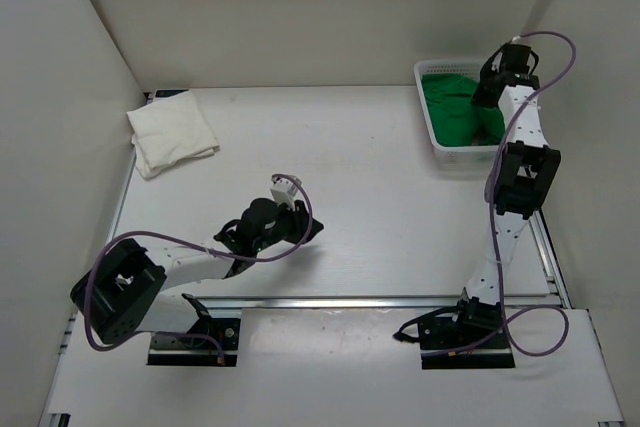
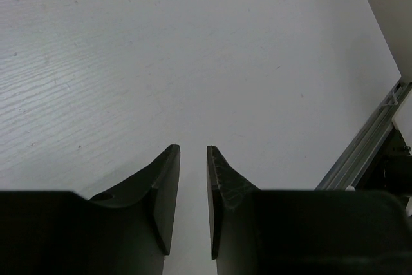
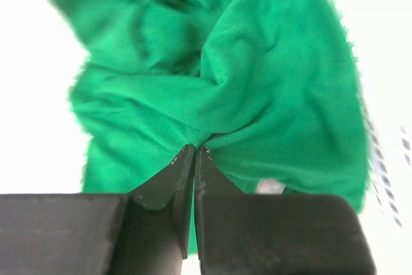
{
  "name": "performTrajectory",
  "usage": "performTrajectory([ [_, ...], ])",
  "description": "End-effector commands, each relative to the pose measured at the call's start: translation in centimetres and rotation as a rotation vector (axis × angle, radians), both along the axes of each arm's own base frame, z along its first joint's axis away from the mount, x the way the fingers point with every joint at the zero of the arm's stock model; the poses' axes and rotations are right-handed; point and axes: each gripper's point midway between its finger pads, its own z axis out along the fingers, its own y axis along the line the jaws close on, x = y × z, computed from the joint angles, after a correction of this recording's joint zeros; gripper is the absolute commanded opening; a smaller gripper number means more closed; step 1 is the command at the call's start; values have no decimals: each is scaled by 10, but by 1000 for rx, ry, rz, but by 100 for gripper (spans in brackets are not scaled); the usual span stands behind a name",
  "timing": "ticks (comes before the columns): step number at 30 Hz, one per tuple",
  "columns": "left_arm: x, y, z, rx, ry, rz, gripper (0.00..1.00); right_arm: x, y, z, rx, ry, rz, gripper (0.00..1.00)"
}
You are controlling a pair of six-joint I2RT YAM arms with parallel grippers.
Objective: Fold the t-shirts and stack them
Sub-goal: Grab crumpled tshirt from bin with the right arm
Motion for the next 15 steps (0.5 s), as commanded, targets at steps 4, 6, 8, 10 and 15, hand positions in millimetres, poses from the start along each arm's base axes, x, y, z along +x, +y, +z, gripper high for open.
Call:
performTrajectory([
  [4, 9, 11, 5, -29, 8, 46, 36, -47, 67, 257, -88, -475, 97, 0],
  [6, 12, 16, 11, -49, 8, 72, 36, -74, 99, 305, -68, -570, 169, 0],
  [8, 15, 24, 11, -65, 41, 103, 36, -115, 138, 360, -58, -686, 255, 0],
  [10, 22, 36, 18, -88, 56, 144, 36, -151, 181, 398, -17, -781, 347, 0],
  [15, 38, 72, 34, -149, 74, 276, 38, -271, 278, 487, -13, -1080, 536, 0],
])
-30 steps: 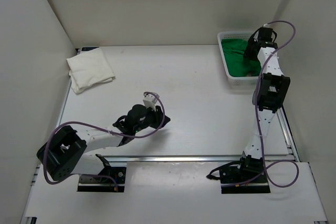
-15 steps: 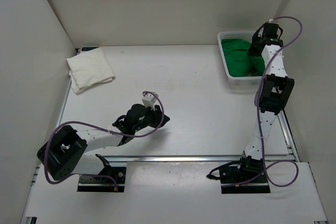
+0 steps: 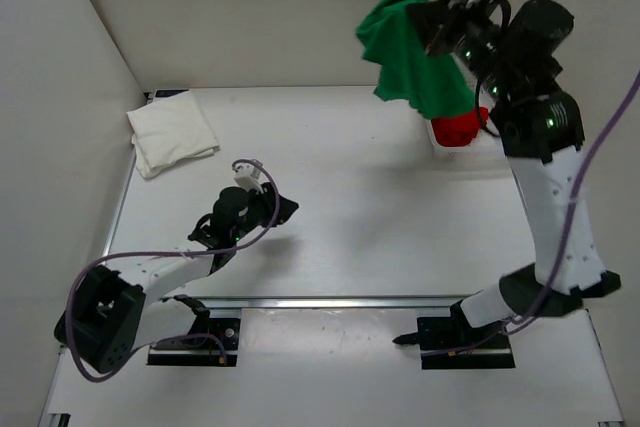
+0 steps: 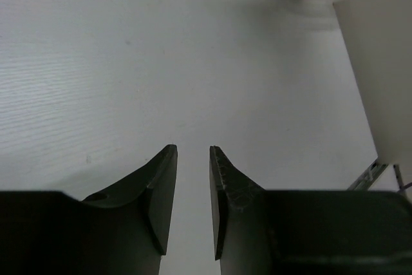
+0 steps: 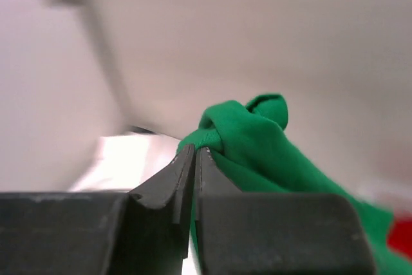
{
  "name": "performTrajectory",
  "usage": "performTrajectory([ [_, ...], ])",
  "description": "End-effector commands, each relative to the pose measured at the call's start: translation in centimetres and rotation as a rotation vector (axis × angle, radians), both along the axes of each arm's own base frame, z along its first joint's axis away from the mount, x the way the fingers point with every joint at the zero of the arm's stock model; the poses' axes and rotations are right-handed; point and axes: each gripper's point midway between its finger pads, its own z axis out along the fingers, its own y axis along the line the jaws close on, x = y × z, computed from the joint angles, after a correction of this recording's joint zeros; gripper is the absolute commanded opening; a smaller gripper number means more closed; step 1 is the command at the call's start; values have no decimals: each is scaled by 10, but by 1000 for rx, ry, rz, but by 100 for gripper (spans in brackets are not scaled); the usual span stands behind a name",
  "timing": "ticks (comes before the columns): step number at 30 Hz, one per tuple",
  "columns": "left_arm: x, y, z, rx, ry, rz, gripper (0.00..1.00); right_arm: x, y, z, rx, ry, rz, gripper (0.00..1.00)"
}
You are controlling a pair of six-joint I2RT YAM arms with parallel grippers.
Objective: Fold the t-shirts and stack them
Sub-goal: Grab crumpled tshirt from bin with the right arm, then move the tshirt to the center of the board
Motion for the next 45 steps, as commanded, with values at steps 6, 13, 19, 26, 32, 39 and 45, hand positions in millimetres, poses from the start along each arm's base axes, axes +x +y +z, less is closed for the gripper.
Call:
performTrajectory([
  [6, 12, 70, 26, -120, 8, 216, 40, -80, 56, 46, 69, -178, 254, 0],
  [13, 12, 126, 44, -153, -58, 371, 41, -15, 41, -178, 255, 243, 406, 0],
  [19, 16, 116, 25, -72, 5, 343, 40, 42, 36, -311, 237, 489, 349, 21],
  [26, 8, 74, 11, 150, 40, 205, 38, 48, -1, -333, 104, 591, 20, 37],
  [32, -40, 50, -46, 421, 133, 67, 46, -84, 29, -473, 107, 838, 45, 1],
  [39, -47, 56, -55, 494, 129, 80, 56, -178, 37, -531, -121, 978, 117, 36],
  [45, -55, 56, -59, 515, 145, 71, 64, -221, 19, -554, -91, 1066, 110, 50],
])
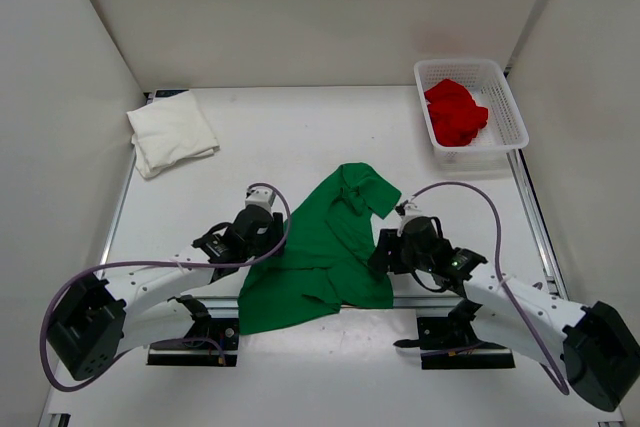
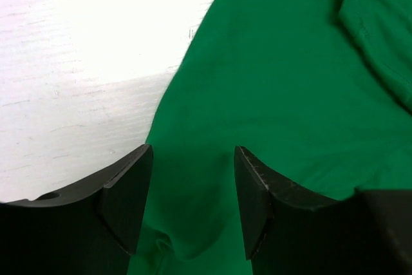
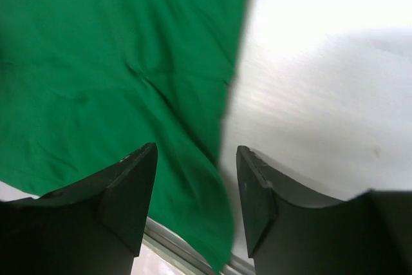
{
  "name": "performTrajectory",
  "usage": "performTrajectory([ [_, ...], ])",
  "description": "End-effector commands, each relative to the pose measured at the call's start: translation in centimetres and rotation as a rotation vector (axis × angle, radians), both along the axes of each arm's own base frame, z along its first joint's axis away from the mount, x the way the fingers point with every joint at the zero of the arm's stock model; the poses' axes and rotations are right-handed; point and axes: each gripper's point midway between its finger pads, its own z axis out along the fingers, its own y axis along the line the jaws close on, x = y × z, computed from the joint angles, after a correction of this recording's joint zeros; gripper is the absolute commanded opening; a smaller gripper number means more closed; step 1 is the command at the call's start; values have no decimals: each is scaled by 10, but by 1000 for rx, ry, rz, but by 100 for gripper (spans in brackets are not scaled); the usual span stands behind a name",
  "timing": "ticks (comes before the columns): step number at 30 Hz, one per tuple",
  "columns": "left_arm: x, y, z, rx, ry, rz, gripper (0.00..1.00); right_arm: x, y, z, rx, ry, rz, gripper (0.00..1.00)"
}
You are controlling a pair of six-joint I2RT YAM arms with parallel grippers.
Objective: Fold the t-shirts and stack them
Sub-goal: Move the tshirt to the center of the board, then flatten out the tshirt
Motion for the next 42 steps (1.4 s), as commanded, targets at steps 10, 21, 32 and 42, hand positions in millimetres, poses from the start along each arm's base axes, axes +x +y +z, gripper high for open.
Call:
performTrajectory([
  [10, -26, -14, -12, -95, 124, -99, 38, -49, -12, -17, 63, 145, 13, 13],
  [21, 29, -22, 31, -225, 21, -41, 0, 83, 45, 137, 290, -185, 102, 0],
  [32, 189, 33, 302, -366, -392, 149, 0, 242, 65, 444, 413, -651, 149, 0],
  [42, 144, 65, 367, -312, -560, 179, 4, 174, 33, 413, 425, -665, 141, 0],
])
